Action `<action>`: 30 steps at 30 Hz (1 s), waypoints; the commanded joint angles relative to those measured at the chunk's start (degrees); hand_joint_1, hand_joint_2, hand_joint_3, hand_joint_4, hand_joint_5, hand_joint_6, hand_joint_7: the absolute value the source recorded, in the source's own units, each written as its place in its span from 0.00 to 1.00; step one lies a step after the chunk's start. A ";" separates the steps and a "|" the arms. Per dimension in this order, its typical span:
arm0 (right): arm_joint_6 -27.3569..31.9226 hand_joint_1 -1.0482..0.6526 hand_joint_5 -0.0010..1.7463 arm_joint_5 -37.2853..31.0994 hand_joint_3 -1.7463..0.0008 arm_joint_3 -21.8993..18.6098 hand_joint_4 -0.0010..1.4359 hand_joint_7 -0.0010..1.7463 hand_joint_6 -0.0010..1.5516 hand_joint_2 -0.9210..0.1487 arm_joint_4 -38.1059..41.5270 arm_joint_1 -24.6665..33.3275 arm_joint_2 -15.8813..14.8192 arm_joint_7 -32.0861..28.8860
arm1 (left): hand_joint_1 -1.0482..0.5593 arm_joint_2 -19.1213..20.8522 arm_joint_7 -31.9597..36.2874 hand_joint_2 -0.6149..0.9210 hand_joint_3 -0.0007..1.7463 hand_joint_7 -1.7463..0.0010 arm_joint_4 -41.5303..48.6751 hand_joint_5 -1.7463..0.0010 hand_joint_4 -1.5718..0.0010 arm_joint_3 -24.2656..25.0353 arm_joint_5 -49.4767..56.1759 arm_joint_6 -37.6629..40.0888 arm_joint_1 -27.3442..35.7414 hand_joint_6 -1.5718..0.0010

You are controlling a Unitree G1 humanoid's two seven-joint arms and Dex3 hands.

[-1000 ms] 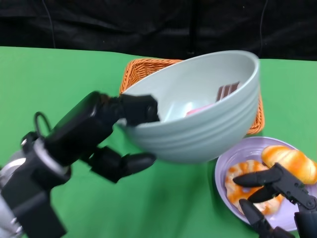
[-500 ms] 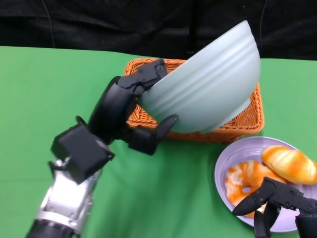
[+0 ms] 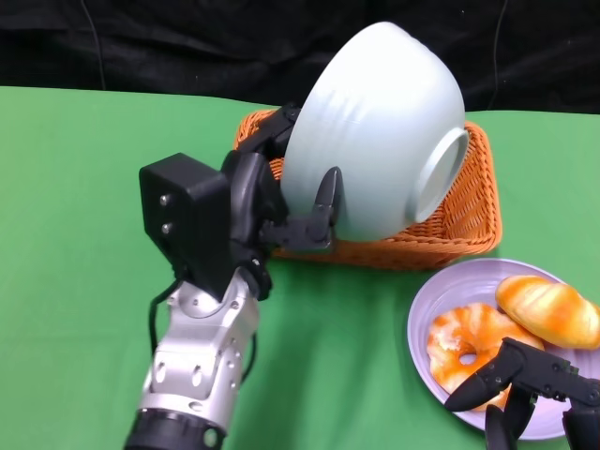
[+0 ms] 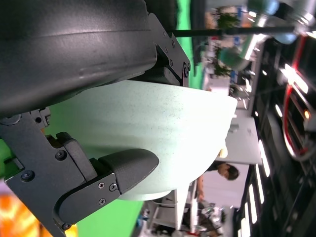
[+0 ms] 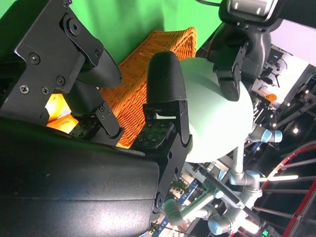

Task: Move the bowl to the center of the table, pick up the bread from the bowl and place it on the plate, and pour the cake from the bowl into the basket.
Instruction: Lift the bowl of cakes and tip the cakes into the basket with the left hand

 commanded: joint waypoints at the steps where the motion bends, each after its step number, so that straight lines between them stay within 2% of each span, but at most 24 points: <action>1: -1.72 0.72 1.00 -0.42 0.05 0.83 0.70 0.71 0.60 0.75 -0.68 0.80 -0.22 -0.46 | 0.53 -1.47 1.52 0.54 0.95 0.00 -1.97 0.00 0.35 1.59 -1.52 1.80 -1.08 0.45; 5: -1.68 0.71 1.00 -1.32 0.06 1.70 0.69 0.71 0.59 0.75 -1.13 1.42 -0.13 -0.65 | 0.54 -4.97 2.90 0.57 0.97 0.00 -2.80 0.00 0.34 5.88 -8.39 8.92 -1.38 0.44; 9: -2.05 0.71 1.00 -1.52 0.06 2.07 0.68 0.71 0.59 0.75 -0.92 1.62 -0.26 -0.97 | 0.54 -6.57 4.51 0.57 1.00 0.00 -4.50 0.00 0.34 8.98 -13.57 14.44 -1.48 0.43; 15: -2.33 0.71 0.99 -1.81 0.05 2.38 0.66 0.70 0.60 0.74 -0.82 2.17 -0.79 -1.26 | 0.53 -8.94 5.45 0.64 0.93 0.00 -4.97 0.00 0.34 15.32 -27.31 20.96 -2.24 0.46; 17: -2.33 0.71 0.99 -1.53 0.05 2.52 0.66 0.70 0.61 0.74 -0.92 2.28 -0.85 -1.11 | 0.53 -9.06 5.28 0.65 0.92 0.00 -4.26 0.00 0.34 16.20 -30.02 21.33 -2.41 0.46; 22: -2.27 0.71 0.98 -0.93 0.04 3.25 0.68 0.70 0.61 0.76 -0.97 2.76 -0.69 -0.94 | 0.50 -8.44 3.71 0.57 0.96 0.00 -2.64 0.00 0.34 17.44 -36.20 21.89 -2.48 0.46; 30: -2.65 0.72 0.97 -1.44 0.05 3.77 0.68 0.70 0.60 0.75 -0.44 2.75 -1.19 -1.02 | 0.48 -5.51 -3.40 0.54 1.00 0.00 1.48 0.00 0.33 18.22 -40.51 22.99 -3.01 0.46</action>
